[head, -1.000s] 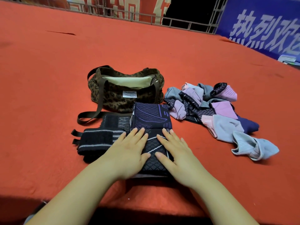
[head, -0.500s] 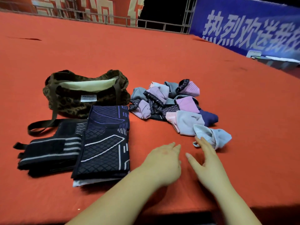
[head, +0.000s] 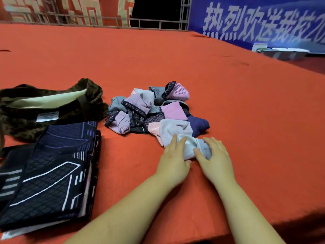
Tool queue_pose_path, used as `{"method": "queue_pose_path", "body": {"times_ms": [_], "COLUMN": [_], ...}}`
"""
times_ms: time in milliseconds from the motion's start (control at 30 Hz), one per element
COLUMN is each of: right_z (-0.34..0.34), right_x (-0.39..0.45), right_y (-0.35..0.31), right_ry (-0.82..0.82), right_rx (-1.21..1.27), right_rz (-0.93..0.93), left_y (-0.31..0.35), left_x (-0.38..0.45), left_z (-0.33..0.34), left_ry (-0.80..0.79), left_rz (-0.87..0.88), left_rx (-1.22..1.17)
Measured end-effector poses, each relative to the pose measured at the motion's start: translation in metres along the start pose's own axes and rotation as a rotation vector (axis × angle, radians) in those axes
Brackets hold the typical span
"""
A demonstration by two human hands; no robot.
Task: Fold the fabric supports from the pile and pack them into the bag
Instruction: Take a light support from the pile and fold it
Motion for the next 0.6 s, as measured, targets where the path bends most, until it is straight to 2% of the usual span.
{"method": "queue_pose_path", "body": {"times_ms": [67, 133, 233, 367, 500, 600], "right_z": [0.005, 0.006, 0.000, -0.013, -0.023, -0.028], "right_x": [0.000, -0.004, -0.013, -0.028, -0.047, -0.056], "right_y": [0.004, 0.006, 0.007, 0.004, -0.010, -0.019], "right_ry": [0.028, 0.062, 0.074, 0.045, 0.082, 0.143], "right_rx": [0.039, 0.061, 0.091, 0.246, 0.312, 0.296], "right_rz": [0.003, 0.026, 0.062, 0.124, 0.151, 0.160], "left_y": [0.003, 0.002, -0.001, -0.003, -0.002, -0.002], "left_x": [0.012, 0.018, 0.018, 0.003, -0.025, -0.044], "left_z": [0.003, 0.010, 0.017, 0.013, -0.001, -0.020], "left_ry": [0.001, -0.056, -0.076, 0.095, 0.035, 0.048], "left_rz": [0.108, 0.135, 0.137, 0.190, 0.236, 0.253], "left_rx": [0.142, 0.195, 0.202, 0.177, 0.168, 0.137]}}
Point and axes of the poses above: each hand's wrist, its own x-axis towards the middle knuckle, its own z-axis out of the palm, y = z × x, the point moved 4 cm from there along x, towards the middle knuckle, and after that the axes turned 8 degrees about y, right-handed, at the moved point
